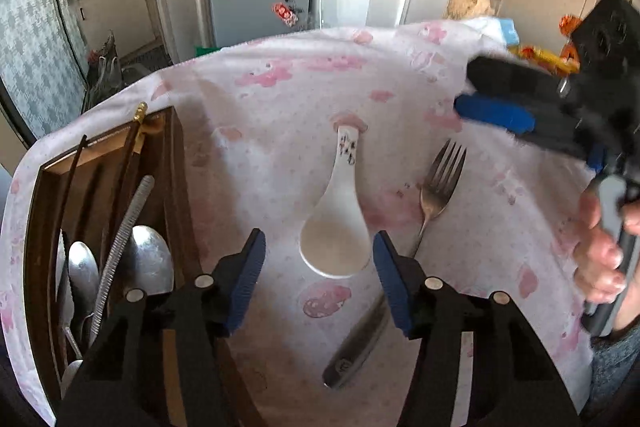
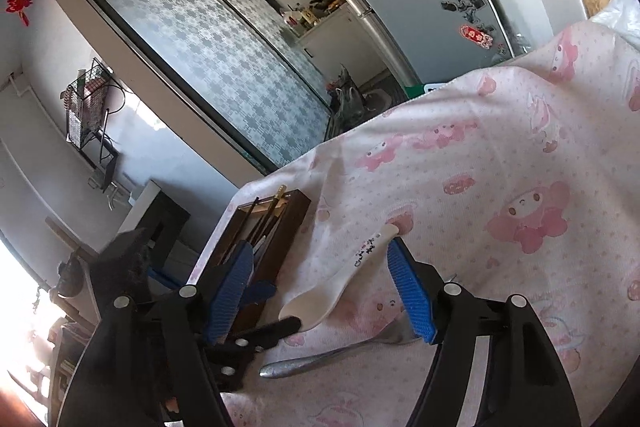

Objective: Organize utensils
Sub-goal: 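Grasp the white ceramic spoon by its handle with the right tool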

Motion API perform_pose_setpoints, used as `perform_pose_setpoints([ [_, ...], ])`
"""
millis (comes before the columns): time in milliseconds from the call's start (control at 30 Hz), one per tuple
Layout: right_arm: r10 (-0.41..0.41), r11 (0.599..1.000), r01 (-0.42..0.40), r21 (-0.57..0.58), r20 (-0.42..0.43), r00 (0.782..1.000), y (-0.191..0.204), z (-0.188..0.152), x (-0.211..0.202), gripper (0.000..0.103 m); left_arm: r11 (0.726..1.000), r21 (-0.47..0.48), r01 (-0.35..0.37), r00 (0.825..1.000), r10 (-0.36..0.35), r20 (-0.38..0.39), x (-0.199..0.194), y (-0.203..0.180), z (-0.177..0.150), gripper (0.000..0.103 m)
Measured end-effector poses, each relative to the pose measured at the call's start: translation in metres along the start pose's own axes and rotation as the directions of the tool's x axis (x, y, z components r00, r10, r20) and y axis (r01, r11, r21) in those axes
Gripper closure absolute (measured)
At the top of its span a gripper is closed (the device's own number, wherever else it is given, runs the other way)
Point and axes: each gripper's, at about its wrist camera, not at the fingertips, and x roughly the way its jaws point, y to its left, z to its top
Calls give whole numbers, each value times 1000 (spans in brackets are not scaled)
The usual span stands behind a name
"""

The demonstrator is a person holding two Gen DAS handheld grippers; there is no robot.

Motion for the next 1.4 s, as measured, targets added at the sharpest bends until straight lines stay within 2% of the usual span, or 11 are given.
perform_pose_setpoints([
  [400, -3, 1000, 3, 30, -3, 1000, -9, -2, 1, 34, 1000, -2, 19, 1000, -19, 2, 15, -1, -1, 45],
  [433, -6, 999, 6, 33, -4, 1000, -10, -2, 1, 34, 999, -5, 31, 1000, -31, -3, 17, -1, 0, 47],
  [467, -8, 999, 8, 37, -4, 1000, -11, -3, 1, 34, 999, 2, 38, 999, -38, -11, 18, -2, 0, 55],
  [500, -9, 999, 10, 40, -4, 1000, -12, -3, 2, 34, 999, 14, 34, 999, -34, -18, 20, -5, 0, 59],
  [600, -14, 999, 15, 43, -8, 1000, -14, -5, 3, 34, 998, 67, -7, 1000, 8, -15, 20, -14, -3, 59],
  [733, -18, 999, 18, 34, -15, 1000, -11, -7, 4, 35, 995, 102, -17, 1000, 18, -4, 19, -20, -10, 59],
  [900, -2, 994, 12, 109, -85, 996, -22, -11, 17, 42, 995, 98, -11, 1000, 10, 15, 16, -21, -14, 59],
  [1100, -34, 985, 60, 159, -162, 986, -32, -12, 39, 53, 996, 85, -33, 999, 32, 21, 13, -20, -20, 59],
  [1300, -60, 983, 94, 158, -211, 976, -22, -9, 66, 56, 996, 83, -36, 999, 33, 31, 13, -19, -23, 60],
  [1400, -83, 982, 119, 146, -231, 969, -17, -9, 80, 62, 996, 82, -33, 999, 31, 34, 13, -18, -24, 59],
])
